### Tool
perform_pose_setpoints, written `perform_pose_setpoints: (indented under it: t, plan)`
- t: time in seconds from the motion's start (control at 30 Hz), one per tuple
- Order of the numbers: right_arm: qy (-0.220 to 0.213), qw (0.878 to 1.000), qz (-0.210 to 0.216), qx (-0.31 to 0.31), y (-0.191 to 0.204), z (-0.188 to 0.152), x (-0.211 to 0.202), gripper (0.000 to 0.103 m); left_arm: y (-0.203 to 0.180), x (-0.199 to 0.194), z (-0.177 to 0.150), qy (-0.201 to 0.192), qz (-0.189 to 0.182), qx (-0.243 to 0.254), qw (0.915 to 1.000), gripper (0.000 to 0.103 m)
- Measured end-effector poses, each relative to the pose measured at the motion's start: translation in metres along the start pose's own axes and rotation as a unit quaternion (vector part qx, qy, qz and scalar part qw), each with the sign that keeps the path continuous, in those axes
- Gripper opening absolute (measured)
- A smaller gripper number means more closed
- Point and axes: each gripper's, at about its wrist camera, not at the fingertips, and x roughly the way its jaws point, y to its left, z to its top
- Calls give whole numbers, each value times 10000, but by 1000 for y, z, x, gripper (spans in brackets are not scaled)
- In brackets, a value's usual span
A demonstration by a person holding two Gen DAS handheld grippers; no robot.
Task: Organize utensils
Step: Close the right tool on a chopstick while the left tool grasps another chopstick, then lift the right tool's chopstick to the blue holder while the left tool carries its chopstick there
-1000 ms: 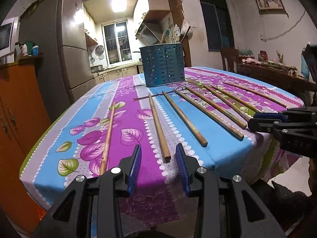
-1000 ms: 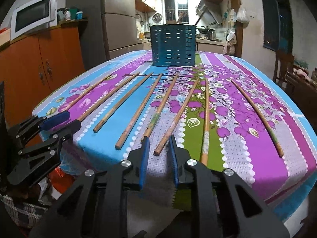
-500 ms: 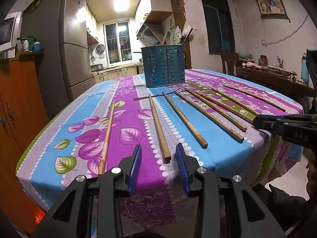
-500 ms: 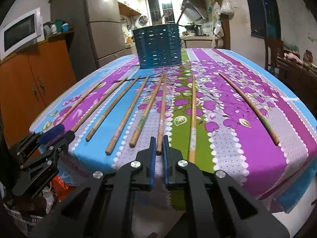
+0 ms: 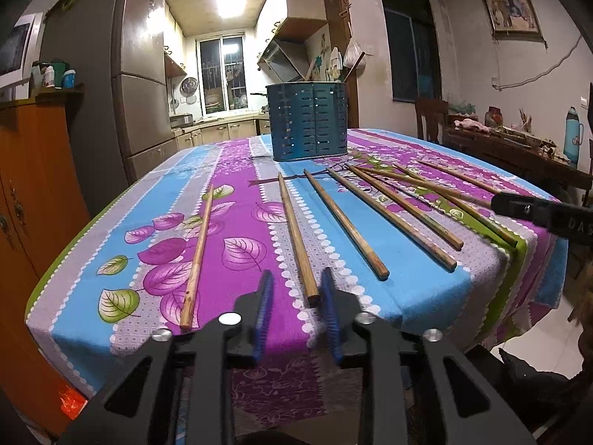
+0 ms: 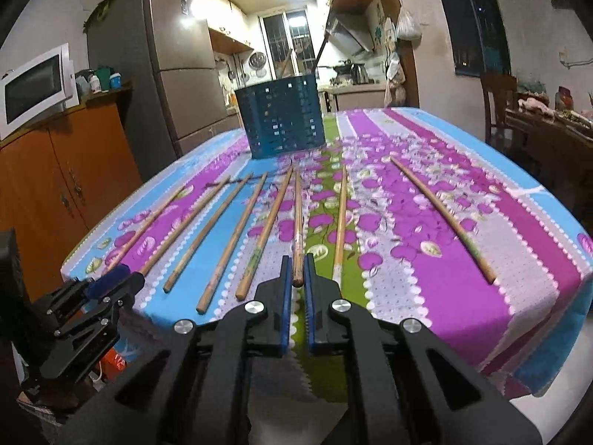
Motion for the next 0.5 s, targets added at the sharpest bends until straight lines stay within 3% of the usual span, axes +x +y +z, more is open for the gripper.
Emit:
perform_pose_setpoints:
  t: [0.17, 0.23, 0.5]
  plan:
    - [-201, 9998, -8, -96, 1, 5, -9, 5, -3, -1, -2, -41, 24, 39, 10000, 17]
    - [-246, 9996, 1, -132, 2, 6, -11, 5, -4, -2, -3, -75, 39, 52, 10000, 10]
    - [-343, 9993, 2, -144, 3, 8, -16, 5, -6, -9, -3, -156, 105, 93, 9998, 8]
